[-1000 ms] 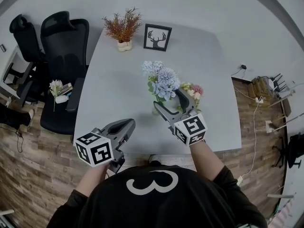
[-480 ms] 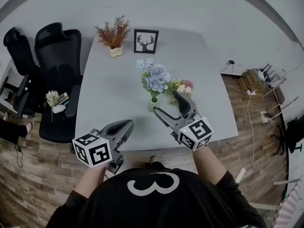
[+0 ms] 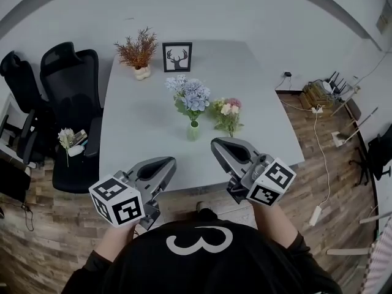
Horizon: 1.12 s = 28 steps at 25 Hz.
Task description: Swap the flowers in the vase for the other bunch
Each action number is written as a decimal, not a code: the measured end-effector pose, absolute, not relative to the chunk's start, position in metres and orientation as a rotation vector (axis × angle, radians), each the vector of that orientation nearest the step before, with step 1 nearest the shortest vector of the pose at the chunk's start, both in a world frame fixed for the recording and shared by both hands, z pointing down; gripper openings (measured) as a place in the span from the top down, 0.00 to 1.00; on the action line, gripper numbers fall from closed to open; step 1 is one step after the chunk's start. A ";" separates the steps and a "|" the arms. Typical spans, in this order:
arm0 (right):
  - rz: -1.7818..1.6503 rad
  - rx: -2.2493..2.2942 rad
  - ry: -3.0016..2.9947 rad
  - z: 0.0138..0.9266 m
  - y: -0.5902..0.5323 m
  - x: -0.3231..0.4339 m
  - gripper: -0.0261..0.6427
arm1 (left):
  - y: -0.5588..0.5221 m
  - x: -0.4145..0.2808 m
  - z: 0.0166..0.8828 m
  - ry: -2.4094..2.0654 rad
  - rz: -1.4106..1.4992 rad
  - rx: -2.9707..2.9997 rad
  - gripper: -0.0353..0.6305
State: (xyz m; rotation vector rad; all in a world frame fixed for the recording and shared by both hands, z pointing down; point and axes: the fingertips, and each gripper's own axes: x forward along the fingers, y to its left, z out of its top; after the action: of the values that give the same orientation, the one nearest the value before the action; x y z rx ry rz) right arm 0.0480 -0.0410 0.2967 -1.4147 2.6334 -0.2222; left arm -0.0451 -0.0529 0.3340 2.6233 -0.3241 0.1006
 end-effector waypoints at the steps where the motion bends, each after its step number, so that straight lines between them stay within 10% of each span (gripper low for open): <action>1: -0.275 -1.395 2.624 0.296 -0.036 0.045 0.95 | -0.048 -0.044 0.327 -0.308 0.093 2.646 0.93; 28: -0.525 -1.472 2.715 0.350 0.034 0.021 0.95 | 0.003 -0.031 0.341 -0.162 0.159 2.694 0.93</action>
State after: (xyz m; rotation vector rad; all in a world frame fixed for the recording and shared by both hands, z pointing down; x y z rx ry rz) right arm 0.0208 0.0341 0.3497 -1.4717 2.7150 -0.5248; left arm -0.0311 0.0031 0.3413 2.6937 -0.1618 0.1590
